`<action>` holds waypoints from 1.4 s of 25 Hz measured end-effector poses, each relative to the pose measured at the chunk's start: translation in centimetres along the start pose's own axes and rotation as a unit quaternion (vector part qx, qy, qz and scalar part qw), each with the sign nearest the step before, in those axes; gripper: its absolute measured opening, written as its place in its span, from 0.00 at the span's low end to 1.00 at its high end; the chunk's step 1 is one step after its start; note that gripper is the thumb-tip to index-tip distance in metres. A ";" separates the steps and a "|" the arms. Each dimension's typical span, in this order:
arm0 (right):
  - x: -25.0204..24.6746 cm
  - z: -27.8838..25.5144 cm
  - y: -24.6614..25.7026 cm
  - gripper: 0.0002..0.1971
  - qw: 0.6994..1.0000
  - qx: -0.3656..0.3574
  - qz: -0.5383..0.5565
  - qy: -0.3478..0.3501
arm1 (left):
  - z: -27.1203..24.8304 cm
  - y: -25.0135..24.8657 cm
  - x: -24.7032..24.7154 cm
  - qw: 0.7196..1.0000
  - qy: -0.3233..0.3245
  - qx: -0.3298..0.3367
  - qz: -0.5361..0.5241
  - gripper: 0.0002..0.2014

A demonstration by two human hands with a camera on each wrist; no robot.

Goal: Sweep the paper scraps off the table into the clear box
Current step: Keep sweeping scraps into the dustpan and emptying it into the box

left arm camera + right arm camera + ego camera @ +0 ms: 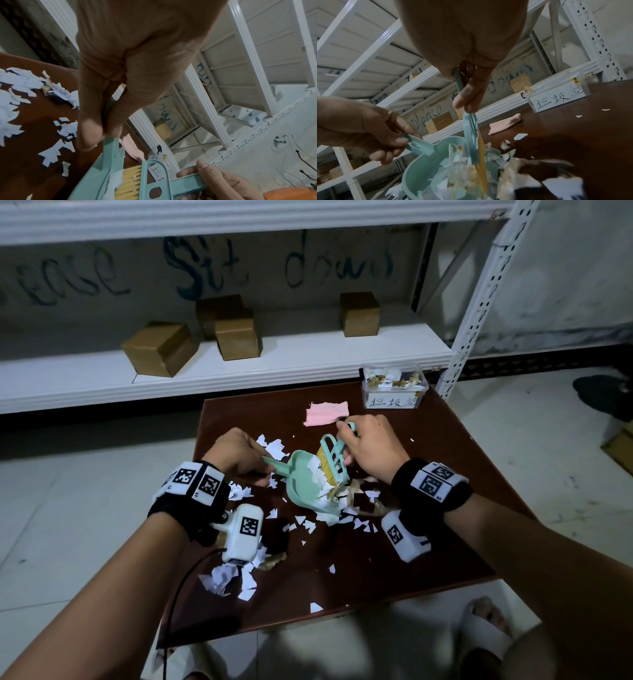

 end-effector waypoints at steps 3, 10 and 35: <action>-0.7 0.1 -0.3 0.22 1.000 0.007 0.015 -0.017 | 0.3 0.8 0.0 0.999 0.013 -0.007 -0.029 0.08; -6.4 0.5 -1.1 0.22 0.994 0.031 -0.045 -0.094 | 1.8 3.9 0.3 0.994 0.039 -0.047 -0.091 0.09; -0.3 -0.1 0.7 0.22 0.997 -0.017 -0.078 -0.014 | 2.9 3.2 4.0 0.987 0.096 -0.093 -0.094 0.08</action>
Point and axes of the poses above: each hand's wrist, its own z-axis towards the middle knuckle, its own x-axis out of the palm, y = z × x, the point moved 10 cm from there along z, towards the middle knuckle, and after that the axes turned 11 degrees about -x, right-handed, at the moved point
